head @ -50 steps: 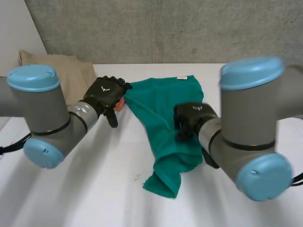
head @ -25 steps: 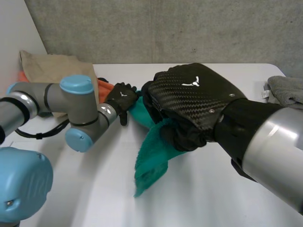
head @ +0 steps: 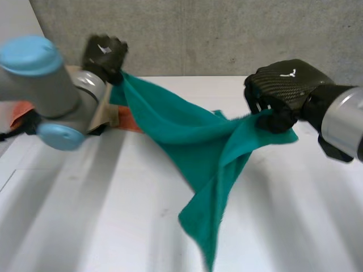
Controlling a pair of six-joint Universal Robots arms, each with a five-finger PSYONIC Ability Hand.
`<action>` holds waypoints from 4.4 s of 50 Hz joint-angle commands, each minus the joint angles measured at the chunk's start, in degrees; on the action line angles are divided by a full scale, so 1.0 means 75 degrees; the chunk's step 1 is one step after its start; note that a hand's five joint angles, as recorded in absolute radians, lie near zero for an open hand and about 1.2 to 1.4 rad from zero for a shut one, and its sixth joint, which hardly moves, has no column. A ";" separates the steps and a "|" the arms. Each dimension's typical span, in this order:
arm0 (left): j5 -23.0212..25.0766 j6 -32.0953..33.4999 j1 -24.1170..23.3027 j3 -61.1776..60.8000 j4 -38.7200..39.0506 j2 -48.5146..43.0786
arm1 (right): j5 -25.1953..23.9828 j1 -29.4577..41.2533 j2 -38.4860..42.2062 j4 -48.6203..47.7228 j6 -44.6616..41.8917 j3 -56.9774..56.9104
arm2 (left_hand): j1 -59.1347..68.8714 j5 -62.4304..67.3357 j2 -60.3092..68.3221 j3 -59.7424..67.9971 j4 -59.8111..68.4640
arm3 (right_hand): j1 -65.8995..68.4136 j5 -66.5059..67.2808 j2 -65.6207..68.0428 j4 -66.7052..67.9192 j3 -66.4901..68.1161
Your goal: Fold the laundry.
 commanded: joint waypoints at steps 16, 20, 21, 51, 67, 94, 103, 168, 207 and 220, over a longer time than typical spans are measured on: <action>0.0704 -0.0147 0.0868 -0.3057 -0.0229 0.2353 | 0.0243 -0.0126 0.2337 -0.4637 -0.2433 -0.0129 | 0.1662 0.1826 0.1535 0.1604 0.1536 | 0.2034 0.1771 0.1681 0.1589 0.1602; 0.0868 -0.0100 0.0740 -0.3503 -0.0206 0.1872 | 0.0243 -0.0114 0.2641 -0.4532 -0.2456 0.0469 | 0.1662 0.1826 0.1535 0.1604 0.1536 | 0.2034 0.1771 0.1681 0.1589 0.1602; 0.0938 -0.0053 0.0705 -0.3585 -0.0205 0.1628 | 0.0254 -0.0114 0.2804 -0.4509 -0.2468 0.0621 | 0.1662 0.1826 0.1535 0.1604 0.1536 | 0.2034 0.1771 0.1681 0.1589 0.1602; -0.0328 -0.0088 0.0095 -0.0277 0.1717 0.0991 | 0.0162 -0.0735 0.4424 -0.8247 -0.1003 -0.2532 | 0.1662 0.1826 0.1535 0.1604 0.1536 | 0.2034 0.1771 0.1681 0.1589 0.1602; 0.0247 -0.0018 -0.0022 -0.5331 0.2127 0.0958 | -0.2089 -0.1942 0.3943 -0.8575 -0.1565 0.2871 | 0.1662 0.1826 0.1535 0.1604 0.1536 | 0.2034 0.1771 0.1681 0.1589 0.1602; 0.0669 0.0158 0.0153 -0.5941 0.2021 0.1625 | -0.0403 -0.1755 0.4301 0.1065 0.1412 -0.3144 | 0.1662 0.1826 0.1535 0.1604 0.1536 | -0.6133 -0.6395 -0.6486 -0.6578 -0.6565; 0.0669 0.0170 0.0247 -0.5871 0.2033 0.1672 | -0.0062 -0.1720 0.6344 0.3014 0.1024 -0.5997 | 0.1662 0.1826 0.1535 0.1604 0.1536 | -0.5976 -0.6238 -0.6329 -0.6421 -0.6408; 0.0165 0.0545 0.0411 0.0854 0.2444 0.1074 | 0.1766 -0.0583 0.3592 -0.5571 -0.0804 -0.4394 | 0.1662 0.1826 0.1535 0.1604 0.1536 | 0.2034 0.1771 0.1681 0.1589 0.1602; 0.1114 0.0252 0.0973 -0.6609 0.2397 0.1484 | 0.0301 -0.1790 0.3567 -0.6079 -0.1449 0.2474 | -0.4366 -0.4202 -0.4493 -0.4424 -0.4492 | 0.2034 0.1771 0.1681 0.1589 0.1602; 0.1852 -0.0850 0.1970 -0.6621 0.1224 0.1614 | 0.0465 -0.1907 0.3708 -0.5786 -0.1449 0.2310 | -0.5243 -0.5079 -0.5371 -0.5301 -0.5370 | 0.2034 0.1771 0.1681 0.1589 0.1602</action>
